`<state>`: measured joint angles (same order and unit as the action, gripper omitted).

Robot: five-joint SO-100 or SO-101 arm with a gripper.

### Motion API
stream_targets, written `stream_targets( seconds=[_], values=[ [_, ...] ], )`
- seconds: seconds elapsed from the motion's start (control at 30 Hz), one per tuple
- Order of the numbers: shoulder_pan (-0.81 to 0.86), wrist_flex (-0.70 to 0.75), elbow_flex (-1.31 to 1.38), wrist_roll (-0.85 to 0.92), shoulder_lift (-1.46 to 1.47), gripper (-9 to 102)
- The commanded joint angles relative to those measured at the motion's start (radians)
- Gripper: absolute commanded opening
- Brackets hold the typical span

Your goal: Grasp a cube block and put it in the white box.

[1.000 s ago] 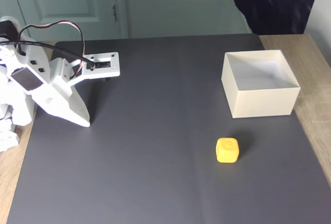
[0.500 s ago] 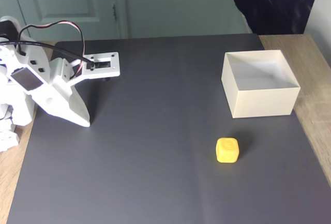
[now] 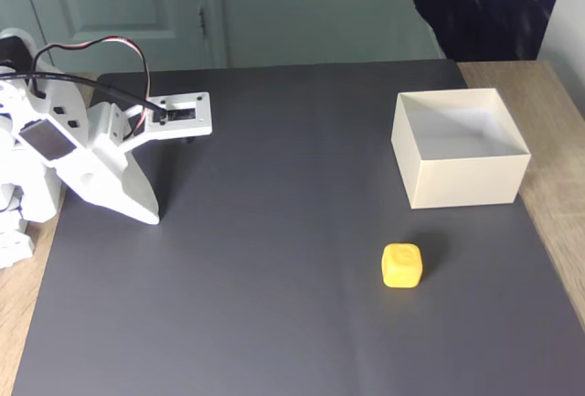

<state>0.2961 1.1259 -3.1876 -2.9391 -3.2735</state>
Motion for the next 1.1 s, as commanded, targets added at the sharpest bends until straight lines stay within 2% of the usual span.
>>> stream_targets(
  seconds=[0.0, 0.27, 0.5, 0.7, 0.93, 1.07],
  values=[
    [0.006, 0.003, 0.003, 0.000, -0.008, 4],
    [0.058, 0.000, 0.003, -0.040, -0.008, 3],
    [-0.005, -0.002, 0.003, -0.048, -0.008, 0],
    [0.009, -0.015, 0.003, -0.104, -0.008, 0],
    [0.011, -0.143, 0.025, -0.135, -0.006, 0],
    [0.015, -0.160, 0.091, -0.150, 0.029, 0]
  ],
)
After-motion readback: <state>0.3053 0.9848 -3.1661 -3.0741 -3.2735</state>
